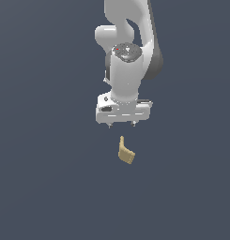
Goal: Pick up the object and move it to a goal position.
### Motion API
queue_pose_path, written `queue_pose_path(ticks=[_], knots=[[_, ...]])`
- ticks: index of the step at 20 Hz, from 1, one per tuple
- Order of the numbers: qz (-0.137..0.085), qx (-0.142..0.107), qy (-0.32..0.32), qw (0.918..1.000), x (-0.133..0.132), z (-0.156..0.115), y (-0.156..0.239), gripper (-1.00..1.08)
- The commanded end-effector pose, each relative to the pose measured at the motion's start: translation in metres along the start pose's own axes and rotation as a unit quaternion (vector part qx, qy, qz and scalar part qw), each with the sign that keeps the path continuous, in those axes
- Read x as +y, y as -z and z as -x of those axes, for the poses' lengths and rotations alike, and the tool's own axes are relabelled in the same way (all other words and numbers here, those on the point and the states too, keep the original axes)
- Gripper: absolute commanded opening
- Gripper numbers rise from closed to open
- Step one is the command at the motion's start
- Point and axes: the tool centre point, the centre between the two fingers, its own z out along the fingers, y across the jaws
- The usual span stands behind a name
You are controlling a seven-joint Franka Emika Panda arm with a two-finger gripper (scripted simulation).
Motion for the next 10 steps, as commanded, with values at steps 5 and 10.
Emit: queue_pose_path(ticks=[5, 10], knots=[[0.0, -0.008, 0.003, 1.0, 0.001, 0.004, -0.004, 1.0], [0.001, -0.021, 0.007, 0.9998, 0.004, 0.011, -0.01, 1.0]])
